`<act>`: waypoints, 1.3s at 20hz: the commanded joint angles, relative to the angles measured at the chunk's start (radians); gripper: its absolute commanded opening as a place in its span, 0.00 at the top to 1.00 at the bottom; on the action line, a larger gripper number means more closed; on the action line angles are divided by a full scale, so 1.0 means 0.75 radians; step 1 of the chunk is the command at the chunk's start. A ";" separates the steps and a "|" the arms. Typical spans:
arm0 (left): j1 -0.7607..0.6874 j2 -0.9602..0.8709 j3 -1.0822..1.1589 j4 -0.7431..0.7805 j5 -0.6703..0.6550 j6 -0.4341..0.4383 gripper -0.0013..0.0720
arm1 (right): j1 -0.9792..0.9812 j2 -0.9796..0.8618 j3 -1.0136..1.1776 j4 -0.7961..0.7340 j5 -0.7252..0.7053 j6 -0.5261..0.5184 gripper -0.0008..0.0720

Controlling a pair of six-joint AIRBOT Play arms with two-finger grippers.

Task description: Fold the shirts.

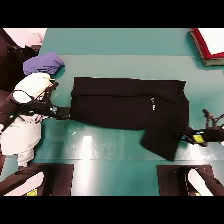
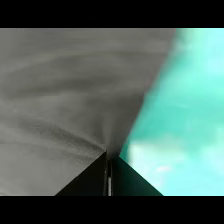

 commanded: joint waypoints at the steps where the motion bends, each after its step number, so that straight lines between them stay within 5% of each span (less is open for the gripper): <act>1: 0.000 0.154 -0.007 0.197 -0.138 -0.080 0.95 | 0.012 0.188 0.144 -0.252 0.352 0.001 0.96; 5: 0.000 0.358 -0.088 0.110 -0.339 -0.124 0.95 | 0.011 0.444 0.264 -0.292 0.499 0.002 0.96; 8: 0.000 0.371 -0.055 0.009 -0.208 -0.123 0.95 | 0.010 0.468 0.272 -0.165 0.416 0.001 0.96; 14: 0.000 0.149 0.155 0.001 0.122 -0.122 0.95 | 0.034 0.070 0.400 0.080 0.069 -0.001 0.96; 26: 0.000 -0.394 0.477 -0.098 0.343 -0.110 0.95 | 0.293 -0.724 0.981 0.082 -0.106 0.028 0.96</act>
